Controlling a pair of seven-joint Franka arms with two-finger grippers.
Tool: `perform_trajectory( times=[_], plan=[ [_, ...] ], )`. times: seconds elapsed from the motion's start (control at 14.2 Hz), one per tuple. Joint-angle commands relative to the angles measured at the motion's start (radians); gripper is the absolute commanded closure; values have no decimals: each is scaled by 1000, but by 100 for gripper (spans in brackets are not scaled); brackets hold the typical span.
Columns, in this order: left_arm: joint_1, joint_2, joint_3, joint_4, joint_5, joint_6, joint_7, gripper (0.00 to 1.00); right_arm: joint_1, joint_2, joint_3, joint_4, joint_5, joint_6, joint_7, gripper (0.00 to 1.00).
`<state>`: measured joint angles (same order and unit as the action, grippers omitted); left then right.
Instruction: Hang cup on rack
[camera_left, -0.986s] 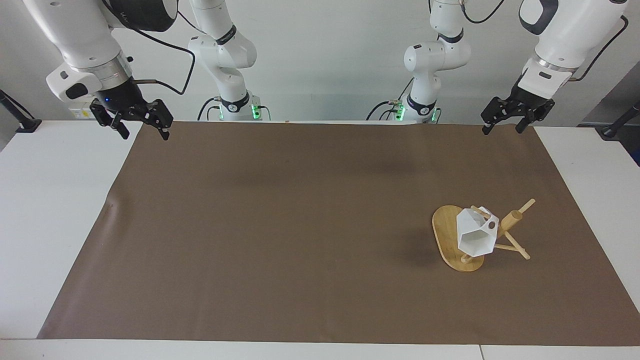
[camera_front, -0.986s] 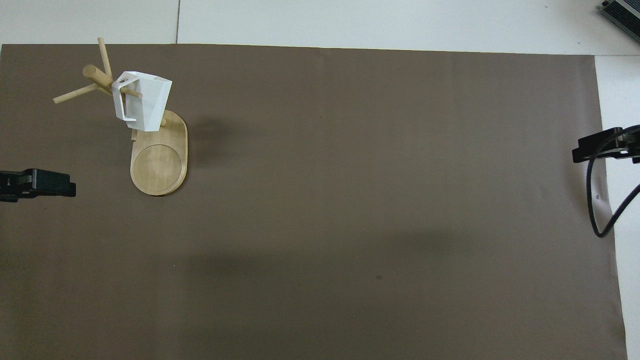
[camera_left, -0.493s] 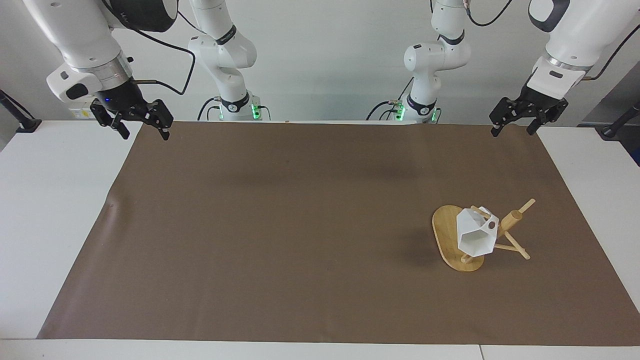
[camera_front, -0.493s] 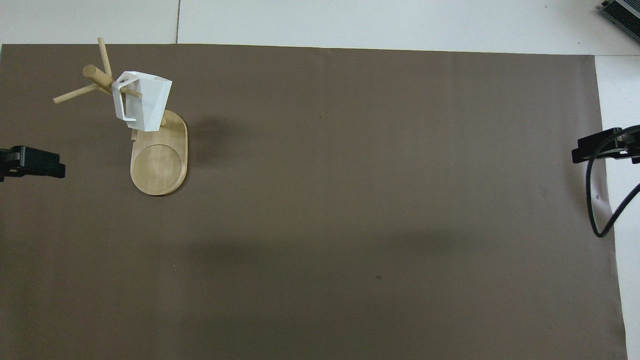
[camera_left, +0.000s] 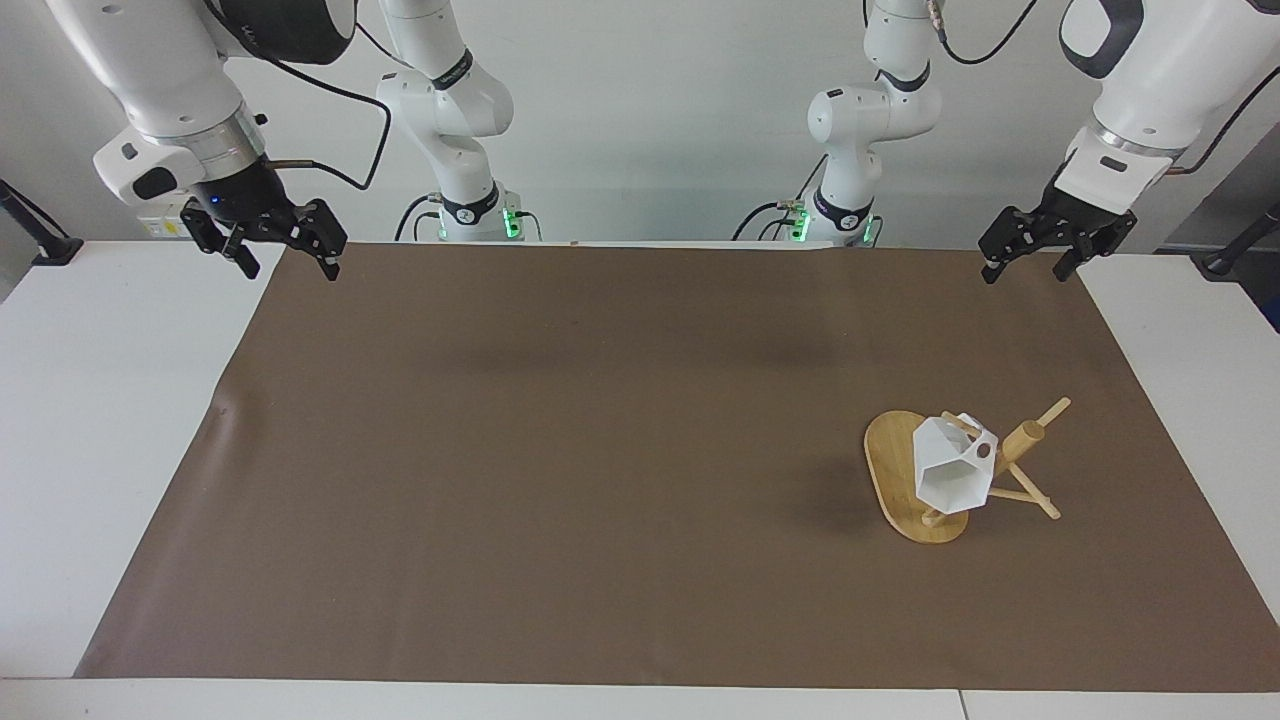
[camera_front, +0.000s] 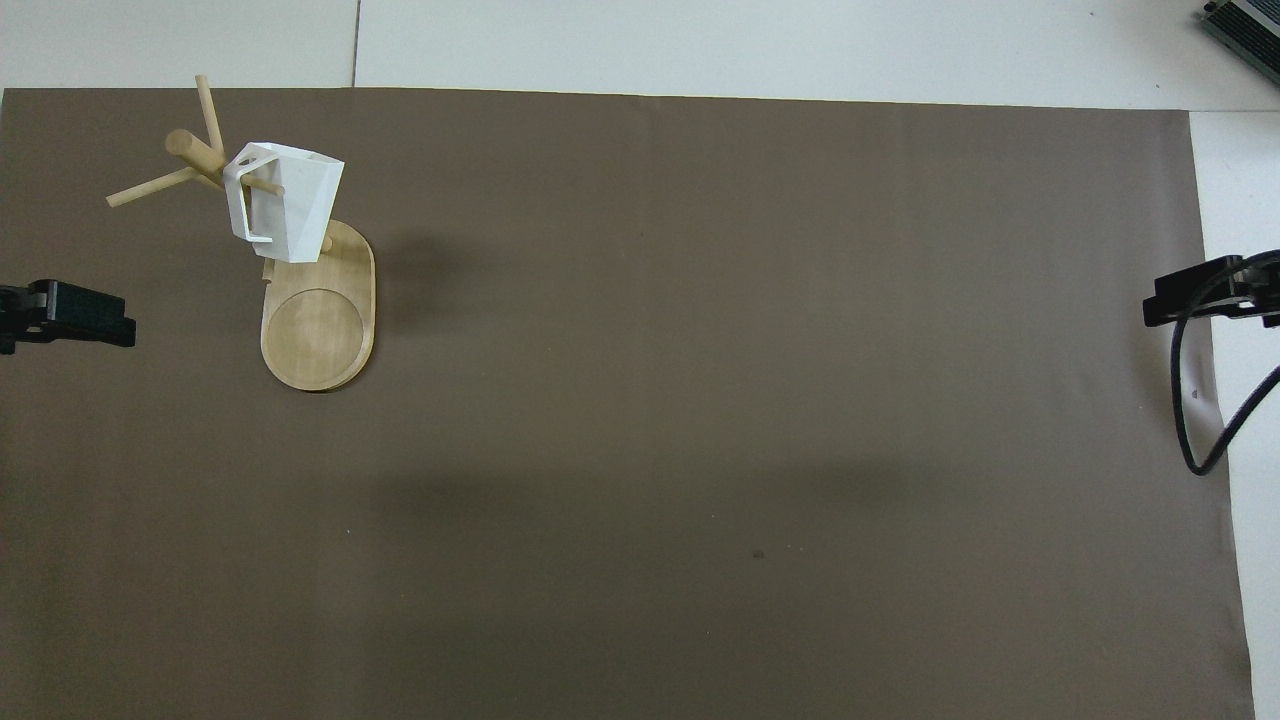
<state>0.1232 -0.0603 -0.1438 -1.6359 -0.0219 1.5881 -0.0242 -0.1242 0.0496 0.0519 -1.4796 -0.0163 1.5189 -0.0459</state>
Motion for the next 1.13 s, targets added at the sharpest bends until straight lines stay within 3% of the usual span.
perform_trajectory(
  times=[0.0, 0.35, 0.7, 1.06],
  plan=[
    [-2, -6, 9, 30, 16, -56, 10, 0, -12, -27, 8, -36, 16, 27, 11, 0],
    [-7, -9, 3, 28, 20, -50, 9, 0, -12, -27, 8, -34, 16, 33, 9, 0],
    [-105, -19, 95, 27, 23, -108, 87, 0, -12, -25, 8, -36, 18, 53, 11, 0],
    [-94, -29, 96, 25, 22, -90, 93, 0, -12, -23, 6, -36, 16, 57, 14, 0]
  ],
)
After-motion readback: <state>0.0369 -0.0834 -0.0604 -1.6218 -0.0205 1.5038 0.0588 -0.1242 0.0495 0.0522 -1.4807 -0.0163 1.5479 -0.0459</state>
